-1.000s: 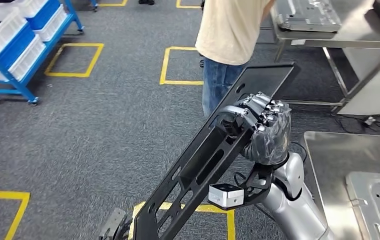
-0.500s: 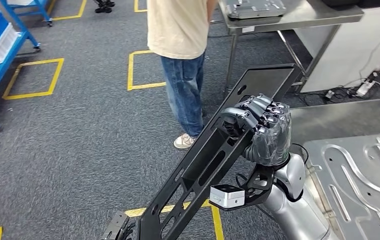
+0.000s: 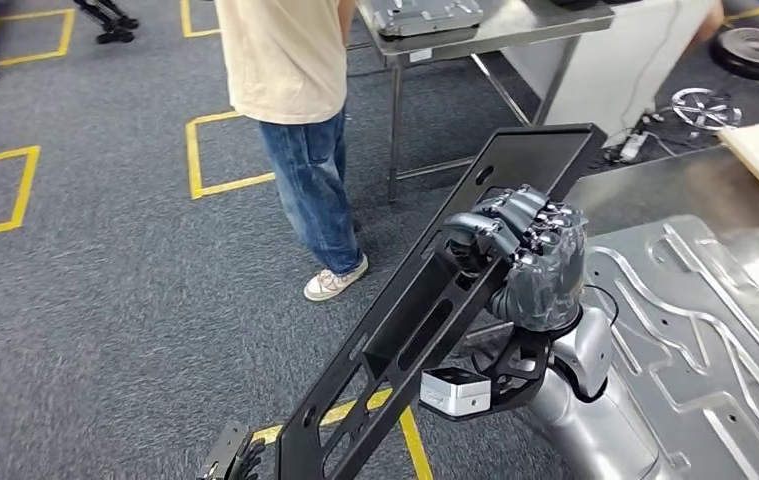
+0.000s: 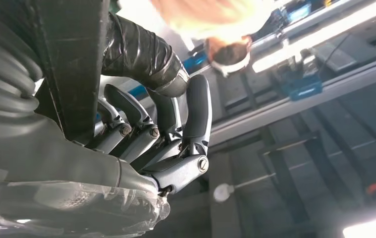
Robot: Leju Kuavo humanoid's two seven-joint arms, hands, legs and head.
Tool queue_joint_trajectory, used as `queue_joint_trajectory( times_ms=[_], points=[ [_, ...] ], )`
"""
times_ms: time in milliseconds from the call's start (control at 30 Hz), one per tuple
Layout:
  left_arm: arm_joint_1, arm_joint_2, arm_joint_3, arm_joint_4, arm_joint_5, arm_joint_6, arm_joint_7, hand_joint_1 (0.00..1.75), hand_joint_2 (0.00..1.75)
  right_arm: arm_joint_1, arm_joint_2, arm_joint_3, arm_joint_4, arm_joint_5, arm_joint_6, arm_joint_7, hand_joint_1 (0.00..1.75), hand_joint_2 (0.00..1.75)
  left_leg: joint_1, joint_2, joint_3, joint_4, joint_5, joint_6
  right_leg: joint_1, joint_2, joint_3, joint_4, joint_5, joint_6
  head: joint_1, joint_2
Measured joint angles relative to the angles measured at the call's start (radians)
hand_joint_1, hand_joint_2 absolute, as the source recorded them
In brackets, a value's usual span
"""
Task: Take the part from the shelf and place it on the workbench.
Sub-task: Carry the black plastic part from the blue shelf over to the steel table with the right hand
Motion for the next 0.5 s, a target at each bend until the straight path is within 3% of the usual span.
queue_joint_trajectory(
  times_ms=[33,100,167,233,267,333,367,400,433,500],
  points=[
    [0.003,0.000,0.000,0.000,0.000,0.000,0.000,0.00,1.75,0.001,0.000,0.000,0.000,0.000,0.000,0.000,1.75,1.75,0.000,0.017,-0.004,0.003,0.000,-0.001,-0.002,-0.013,-0.022,0.055,-0.026,0.005,0.000,0.000],
    [0.005,0.000,0.000,0.001,0.000,0.000,0.000,0.00,1.75,0.004,-0.001,0.000,0.000,0.000,0.000,0.000,1.75,1.75,0.000,0.048,-0.015,0.015,-0.003,-0.005,-0.006,-0.021,-0.024,0.083,-0.027,0.015,0.000,0.000],
    [0.004,-0.001,0.000,0.002,-0.001,0.000,0.000,0.00,1.75,0.004,-0.002,0.000,0.000,0.000,0.000,0.000,1.75,1.75,0.002,0.074,-0.025,0.033,-0.011,-0.014,-0.008,-0.042,0.042,-0.017,0.017,0.020,0.000,0.000],
    [0.002,-0.001,0.000,0.002,-0.001,0.000,0.000,0.00,1.75,0.004,-0.003,0.000,-0.001,0.000,0.000,0.000,1.75,1.75,-0.001,0.094,-0.031,0.051,-0.022,-0.027,-0.004,-0.072,0.098,-0.108,0.044,0.011,0.000,0.000],
    [0.002,-0.001,0.000,0.002,-0.001,0.000,0.000,0.00,1.75,0.005,-0.003,0.000,-0.001,0.000,0.000,0.000,1.75,1.75,-0.003,0.103,-0.033,0.059,-0.026,-0.033,0.000,-0.078,0.106,-0.126,0.045,0.003,0.000,0.000],
    [0.000,-0.002,0.000,0.002,-0.001,0.000,-0.002,0.00,1.75,0.005,-0.004,-0.001,-0.003,0.001,-0.001,0.000,1.75,1.75,-0.005,0.120,-0.031,0.063,-0.028,-0.044,0.003,-0.063,0.100,-0.125,0.050,-0.012,0.000,0.000],
    [-0.001,-0.002,0.000,0.002,-0.001,0.000,-0.002,0.00,1.75,0.005,-0.004,-0.001,-0.004,0.002,-0.001,0.001,1.75,1.75,-0.002,0.121,-0.031,0.063,-0.030,-0.049,0.002,-0.053,0.099,-0.128,0.053,-0.019,0.000,0.000],
    [-0.002,-0.003,0.000,0.002,-0.001,0.000,-0.003,0.00,1.75,0.004,-0.004,-0.001,-0.005,0.003,-0.001,0.002,1.75,1.75,0.001,0.108,-0.033,0.072,-0.041,-0.055,-0.001,-0.044,0.099,-0.131,0.057,-0.025,0.000,0.000],
    [-0.003,-0.003,0.000,0.002,-0.001,0.000,-0.004,0.00,1.75,0.004,-0.005,-0.001,-0.005,0.004,-0.001,0.002,1.75,1.75,0.004,0.085,-0.043,0.098,-0.064,-0.060,-0.005,-0.036,0.098,-0.135,0.061,-0.032,-0.001,0.000],
    [-0.001,-0.003,0.000,0.002,-0.001,0.000,-0.005,0.00,1.75,0.003,-0.005,-0.001,-0.006,0.008,0.000,0.004,1.75,1.75,0.009,0.031,-0.087,0.209,-0.134,-0.068,-0.007,-0.017,0.093,-0.137,0.067,-0.039,-0.001,0.000]
  ],
)
